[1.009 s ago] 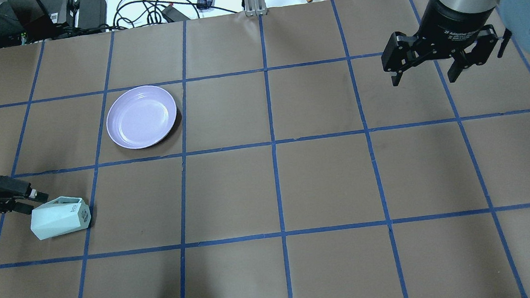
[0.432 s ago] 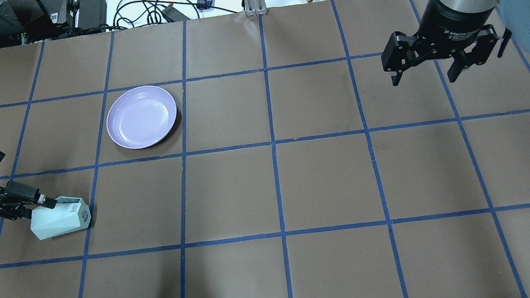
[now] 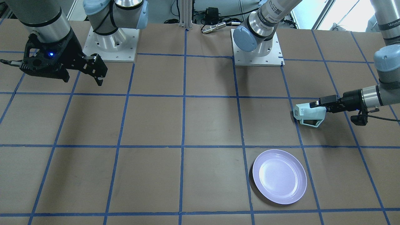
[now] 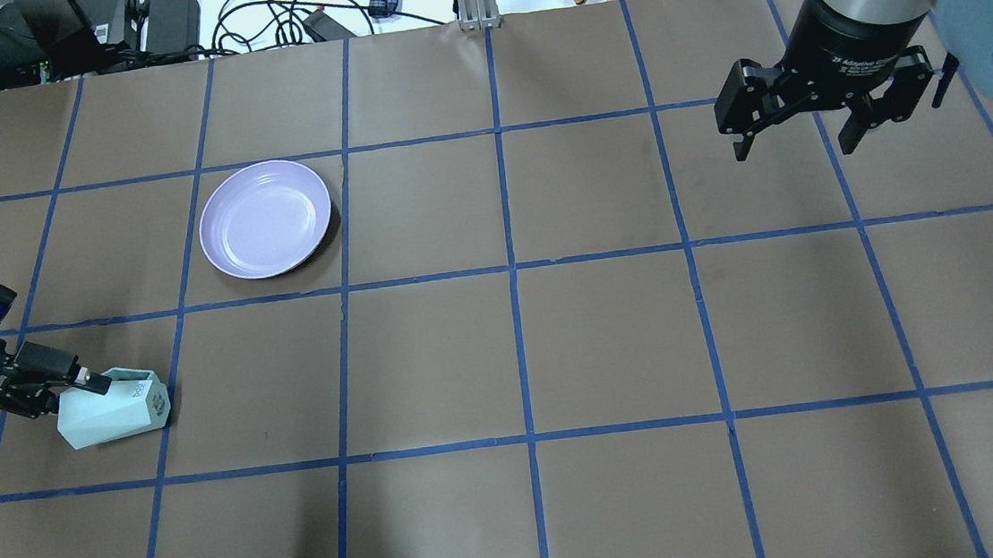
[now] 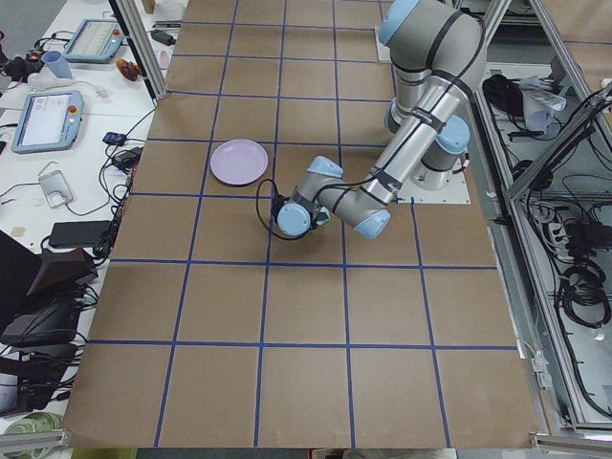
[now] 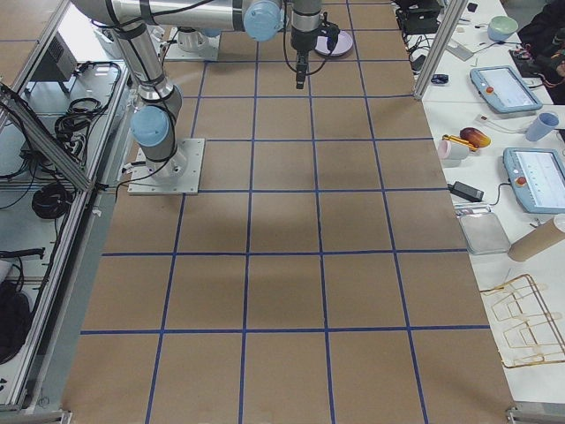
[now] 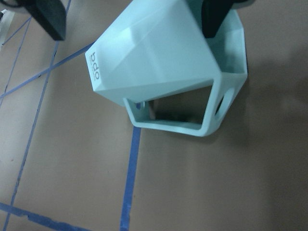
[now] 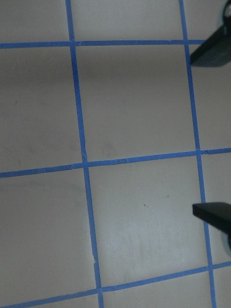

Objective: Flip cup and place on plate
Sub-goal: 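Close the left gripper on the mint mug's open end, then lift the mint mug with the left gripper, tilting it upright toward the plate, then lower the upright mint mug onto the lavender plate with the left gripper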

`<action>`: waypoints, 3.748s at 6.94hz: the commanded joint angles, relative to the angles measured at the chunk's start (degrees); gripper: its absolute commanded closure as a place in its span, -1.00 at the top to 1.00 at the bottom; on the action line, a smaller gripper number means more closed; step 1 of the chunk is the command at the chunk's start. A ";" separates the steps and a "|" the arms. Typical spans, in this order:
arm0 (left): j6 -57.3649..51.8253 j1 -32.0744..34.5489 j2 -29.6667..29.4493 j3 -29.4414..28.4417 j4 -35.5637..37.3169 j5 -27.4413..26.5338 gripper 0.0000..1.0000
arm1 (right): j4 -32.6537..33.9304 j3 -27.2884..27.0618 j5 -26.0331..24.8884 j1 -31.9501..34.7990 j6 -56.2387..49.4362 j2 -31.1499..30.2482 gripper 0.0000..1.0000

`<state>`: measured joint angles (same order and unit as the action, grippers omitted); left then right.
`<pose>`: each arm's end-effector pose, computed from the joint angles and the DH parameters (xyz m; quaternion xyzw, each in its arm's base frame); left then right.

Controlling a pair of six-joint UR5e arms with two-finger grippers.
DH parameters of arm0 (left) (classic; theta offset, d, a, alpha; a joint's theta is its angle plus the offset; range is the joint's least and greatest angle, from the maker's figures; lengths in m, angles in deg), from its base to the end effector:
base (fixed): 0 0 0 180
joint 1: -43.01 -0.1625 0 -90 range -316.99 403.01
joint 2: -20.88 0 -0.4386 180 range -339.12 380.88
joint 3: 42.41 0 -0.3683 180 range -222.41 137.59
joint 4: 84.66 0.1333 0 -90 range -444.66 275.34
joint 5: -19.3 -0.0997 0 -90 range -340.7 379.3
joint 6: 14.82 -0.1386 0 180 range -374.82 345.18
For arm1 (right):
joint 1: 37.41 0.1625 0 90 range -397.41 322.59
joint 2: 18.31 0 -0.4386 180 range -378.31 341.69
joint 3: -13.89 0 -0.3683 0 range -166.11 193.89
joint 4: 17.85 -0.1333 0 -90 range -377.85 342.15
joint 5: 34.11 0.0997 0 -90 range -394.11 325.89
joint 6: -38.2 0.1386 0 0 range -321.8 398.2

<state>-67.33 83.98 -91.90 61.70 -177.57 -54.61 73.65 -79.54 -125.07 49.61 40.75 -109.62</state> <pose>0.2315 -0.4285 0.1797 0.0193 -0.9321 -0.1112 0.3443 0.1071 -0.4624 0.4477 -0.0482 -0.9988 -0.0054 0.0084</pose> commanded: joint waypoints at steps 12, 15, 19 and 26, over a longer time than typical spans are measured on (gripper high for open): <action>19.79 10.24 5.46 -15.67 -1.75 -7.13 -1.00 | 0.00 0.00 0.00 0.00 0.00 0.00 1.00; 25.35 23.49 5.20 -19.55 9.02 -15.01 -1.00 | 0.00 0.00 0.09 0.00 0.00 0.00 1.00; 31.16 39.42 2.57 -18.68 22.32 -17.15 -1.00 | 0.00 0.00 0.00 0.00 0.00 0.00 1.00; 16.57 42.17 -1.92 -10.59 35.87 -16.89 -1.00 | 0.00 0.00 0.00 0.00 0.00 0.00 1.00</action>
<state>-50.54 126.14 -93.52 50.79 -141.92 -71.66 73.65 -79.54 -125.07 49.61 40.75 -109.62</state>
